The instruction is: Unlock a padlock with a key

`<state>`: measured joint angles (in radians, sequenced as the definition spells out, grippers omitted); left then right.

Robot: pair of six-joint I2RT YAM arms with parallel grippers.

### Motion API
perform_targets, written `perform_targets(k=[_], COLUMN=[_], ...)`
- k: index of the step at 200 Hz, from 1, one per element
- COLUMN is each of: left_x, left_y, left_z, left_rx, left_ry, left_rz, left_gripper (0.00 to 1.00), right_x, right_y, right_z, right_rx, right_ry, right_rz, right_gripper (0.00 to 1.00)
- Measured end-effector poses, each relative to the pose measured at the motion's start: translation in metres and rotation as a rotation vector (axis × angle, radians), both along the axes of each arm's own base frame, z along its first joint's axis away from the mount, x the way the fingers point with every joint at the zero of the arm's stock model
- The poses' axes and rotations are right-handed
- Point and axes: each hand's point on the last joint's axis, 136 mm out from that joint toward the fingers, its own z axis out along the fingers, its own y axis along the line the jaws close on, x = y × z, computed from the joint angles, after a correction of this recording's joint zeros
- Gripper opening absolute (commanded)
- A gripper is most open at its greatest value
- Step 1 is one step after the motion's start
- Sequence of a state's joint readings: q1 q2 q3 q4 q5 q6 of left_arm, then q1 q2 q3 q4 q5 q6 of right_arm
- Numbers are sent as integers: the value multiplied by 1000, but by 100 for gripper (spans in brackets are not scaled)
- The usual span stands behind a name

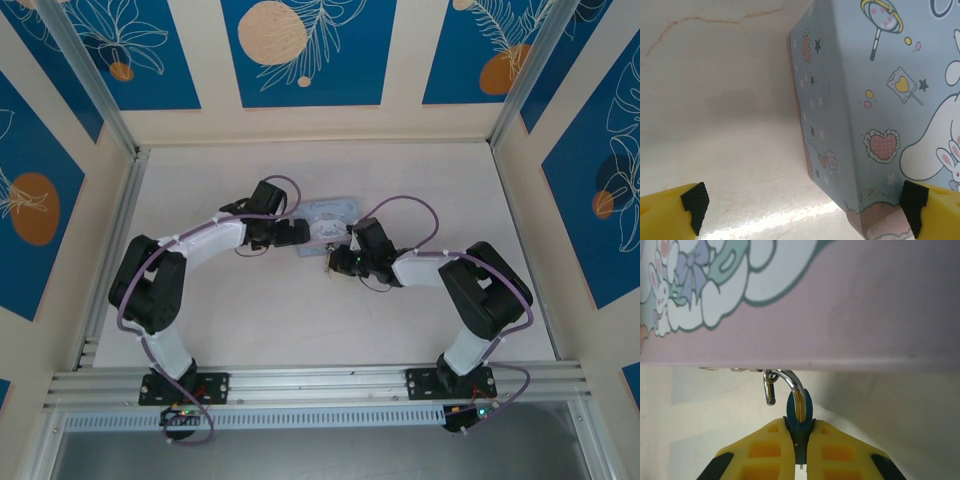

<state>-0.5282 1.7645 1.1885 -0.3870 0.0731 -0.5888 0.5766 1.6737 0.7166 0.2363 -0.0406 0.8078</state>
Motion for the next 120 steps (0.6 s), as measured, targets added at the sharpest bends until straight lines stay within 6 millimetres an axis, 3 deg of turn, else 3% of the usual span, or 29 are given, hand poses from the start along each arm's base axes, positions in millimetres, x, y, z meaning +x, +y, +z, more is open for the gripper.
perform_targets(k=[120], left_x=[14], left_y=[-5], left_z=[-2], left_rx=[-61], left_ry=[-60], left_rz=[62], left_gripper=[100], right_x=[19], right_y=[20], right_z=[15], right_rx=[220], right_ry=[-5], right_rz=[-268], right_gripper=[0])
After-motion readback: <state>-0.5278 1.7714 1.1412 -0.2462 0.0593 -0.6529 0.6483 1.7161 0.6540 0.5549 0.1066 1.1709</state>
